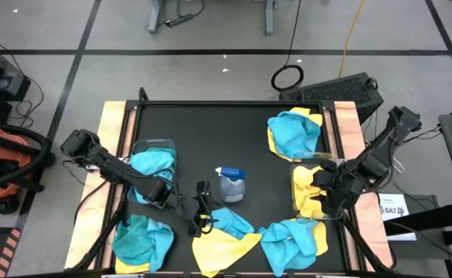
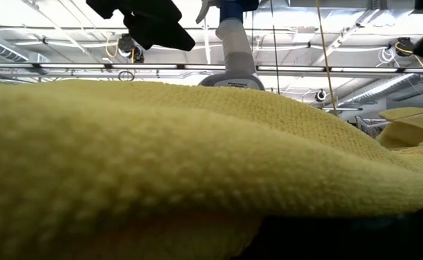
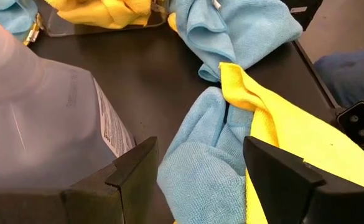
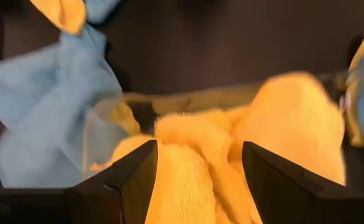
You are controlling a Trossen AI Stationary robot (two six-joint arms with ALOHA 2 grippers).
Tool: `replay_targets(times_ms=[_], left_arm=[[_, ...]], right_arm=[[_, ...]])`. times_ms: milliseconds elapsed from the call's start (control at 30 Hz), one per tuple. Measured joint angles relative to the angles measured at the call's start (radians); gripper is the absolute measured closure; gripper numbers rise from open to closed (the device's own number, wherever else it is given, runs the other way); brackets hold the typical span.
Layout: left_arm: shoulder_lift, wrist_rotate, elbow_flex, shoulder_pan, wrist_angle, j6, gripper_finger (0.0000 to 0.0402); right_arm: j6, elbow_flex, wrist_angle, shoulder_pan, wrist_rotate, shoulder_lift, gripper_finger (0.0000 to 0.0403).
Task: Sort microfiber towel by color & place in baskets
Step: Put the yellow microfiber cloth into the right transparent bin
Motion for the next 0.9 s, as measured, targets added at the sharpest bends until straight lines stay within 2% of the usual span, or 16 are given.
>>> replay_targets(times_ms=[200, 500, 900], left_arm=[[0.012, -0.001, -0.002, 0.000, -0.014, -0.021, 0.0162], [0.111, 0.030, -0.008, -0.002, -0.015, -0.057, 0.0162], [0.127, 0.034, -0.008, -0.005, 0.007, -0.073, 0.0162]], right_arm=[[-0.108, 0.044, 0.081, 0.000, 0.065, 0.000, 0.0176], [-0.230, 0.045, 0.255, 0.000, 0.062, 0.000, 0.0176], [-0.300, 0.045, 0.359, 0.000, 0.060, 0.025, 0.0177]])
